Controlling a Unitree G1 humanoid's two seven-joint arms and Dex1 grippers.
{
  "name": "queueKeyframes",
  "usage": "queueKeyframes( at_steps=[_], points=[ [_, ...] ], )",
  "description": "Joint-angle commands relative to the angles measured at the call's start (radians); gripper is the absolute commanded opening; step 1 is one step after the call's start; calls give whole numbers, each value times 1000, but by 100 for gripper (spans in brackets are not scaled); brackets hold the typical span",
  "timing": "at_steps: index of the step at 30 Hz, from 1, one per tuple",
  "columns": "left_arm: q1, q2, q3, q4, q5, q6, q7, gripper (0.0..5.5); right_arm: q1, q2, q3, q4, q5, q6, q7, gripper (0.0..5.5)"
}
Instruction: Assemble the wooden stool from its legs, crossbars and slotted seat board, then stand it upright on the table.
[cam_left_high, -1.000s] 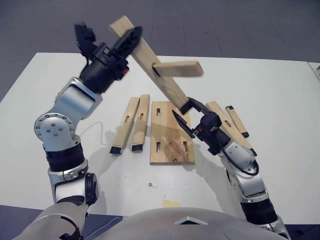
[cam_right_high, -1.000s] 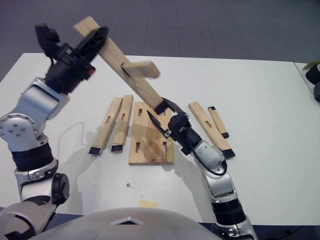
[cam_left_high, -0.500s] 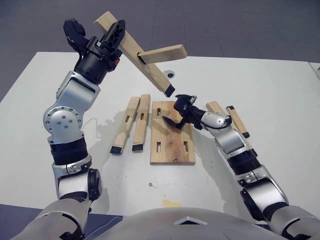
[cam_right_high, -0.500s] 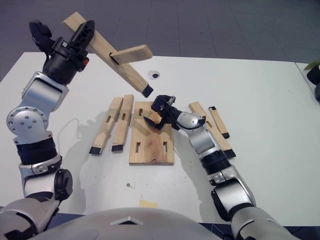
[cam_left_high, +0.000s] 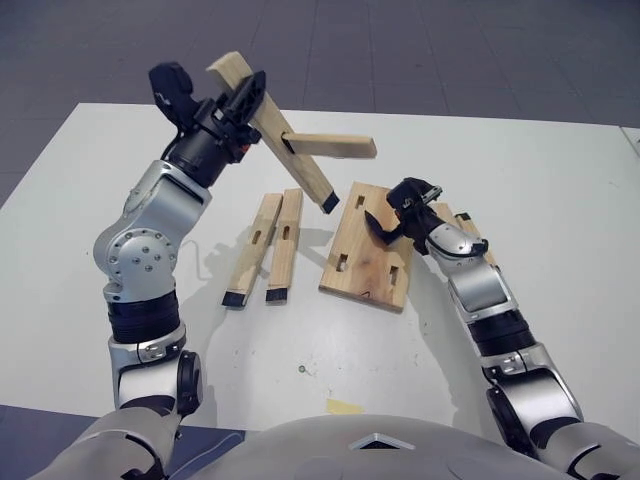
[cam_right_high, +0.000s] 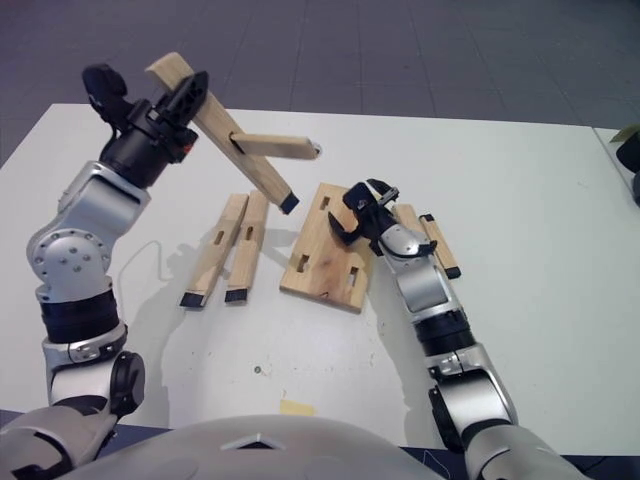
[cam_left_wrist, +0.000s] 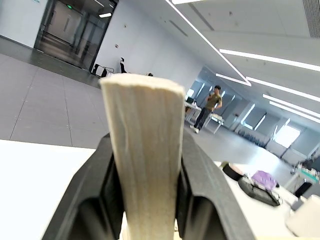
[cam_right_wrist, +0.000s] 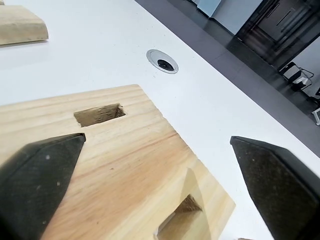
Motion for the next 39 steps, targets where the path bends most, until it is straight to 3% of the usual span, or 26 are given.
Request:
queueKeyframes(
  at_steps=[1,5,13,20,34,39],
  points=[
    [24,-2,-27,-39,40,4,-36,104,105,60,-18,19,-37,-6,-123,540],
    [40,0,2,-76,10,29,-37,104,88,116,-149,-72,29,-213,-239,540],
    [164,-54,69,-209,-164,154,157,104,151,81,-312,-242,91,-267,-245,540],
    [257,-105,28,-262,-185,167,260,104,226,108,-295,-296,85,-250,-244,540],
    [269,-87,-12,-181,11,60,186,104,222,127,-284,-298,74,-247,-245,540],
    [276,-41,-76,-193,136,8,123,104,223,132,-277,-300,65,-252,-246,540]
  ],
)
